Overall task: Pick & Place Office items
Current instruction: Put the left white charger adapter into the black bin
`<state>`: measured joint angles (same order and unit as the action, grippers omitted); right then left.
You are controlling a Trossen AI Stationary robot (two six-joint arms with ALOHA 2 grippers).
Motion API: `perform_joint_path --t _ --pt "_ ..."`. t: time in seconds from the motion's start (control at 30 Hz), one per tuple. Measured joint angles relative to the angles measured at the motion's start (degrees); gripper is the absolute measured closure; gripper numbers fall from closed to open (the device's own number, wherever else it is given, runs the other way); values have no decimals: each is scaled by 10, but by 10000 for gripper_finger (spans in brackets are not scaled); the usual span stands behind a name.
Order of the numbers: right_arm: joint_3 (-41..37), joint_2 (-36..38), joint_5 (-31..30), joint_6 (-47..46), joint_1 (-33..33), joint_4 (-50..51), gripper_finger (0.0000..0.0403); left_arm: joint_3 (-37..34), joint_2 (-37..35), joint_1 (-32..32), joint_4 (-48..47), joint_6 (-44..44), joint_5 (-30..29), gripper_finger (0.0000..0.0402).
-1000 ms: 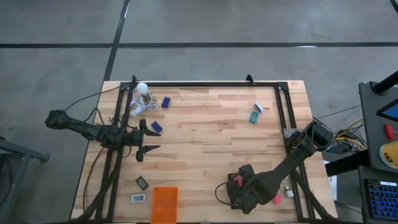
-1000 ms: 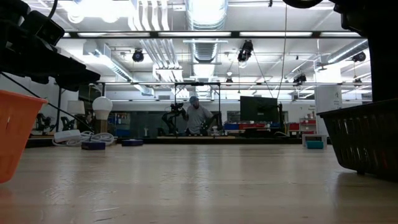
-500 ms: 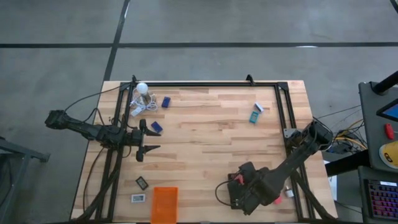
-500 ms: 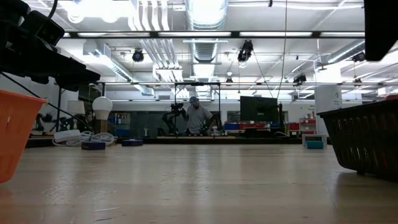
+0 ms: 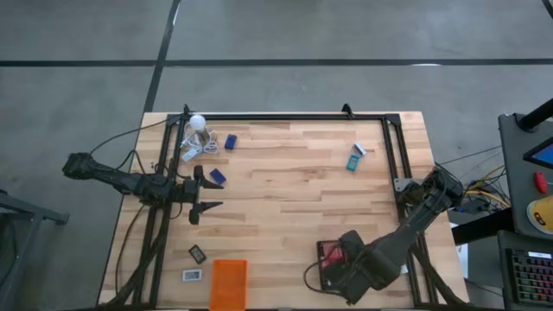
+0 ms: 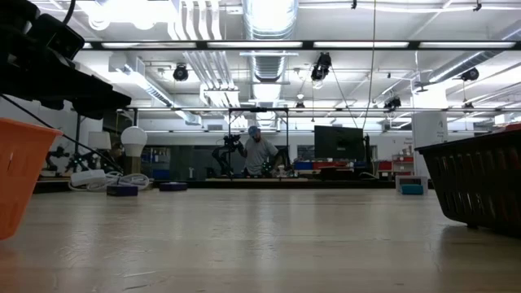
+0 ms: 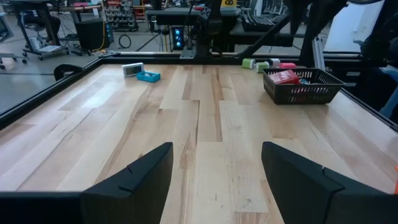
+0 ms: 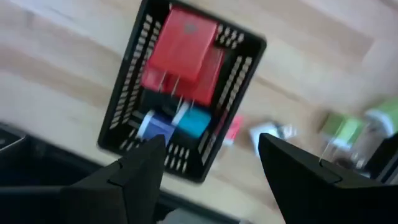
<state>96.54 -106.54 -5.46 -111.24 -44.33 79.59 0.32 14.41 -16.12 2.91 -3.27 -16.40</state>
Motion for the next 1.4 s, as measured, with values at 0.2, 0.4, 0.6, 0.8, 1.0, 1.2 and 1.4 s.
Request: perform_joint_path --t 0.2,0.4,0.6,0.8,1.0,1.2,1.4 --pt "0 0 2 -155 -39 -1 141 0 0 0 0 0 0 149" --pt "-12 -1 22 -241 -58 -13 122 0 0 0 0 0 0 149" --pt "-19 -1 42 -220 -58 -26 108 0 0 0 0 0 0 149" --pt "-39 -1 25 -95 -58 -24 107 0 0 0 0 0 0 149" --pt "-51 -2 28 228 -61 -21 121 0 0 0 0 0 0 149" --pt "-64 -2 22 338 -63 -21 138 0 0 0 0 0 0 149" --pt "-84 -2 -29 156 -63 -24 154 0 0 0 0 0 0 149"
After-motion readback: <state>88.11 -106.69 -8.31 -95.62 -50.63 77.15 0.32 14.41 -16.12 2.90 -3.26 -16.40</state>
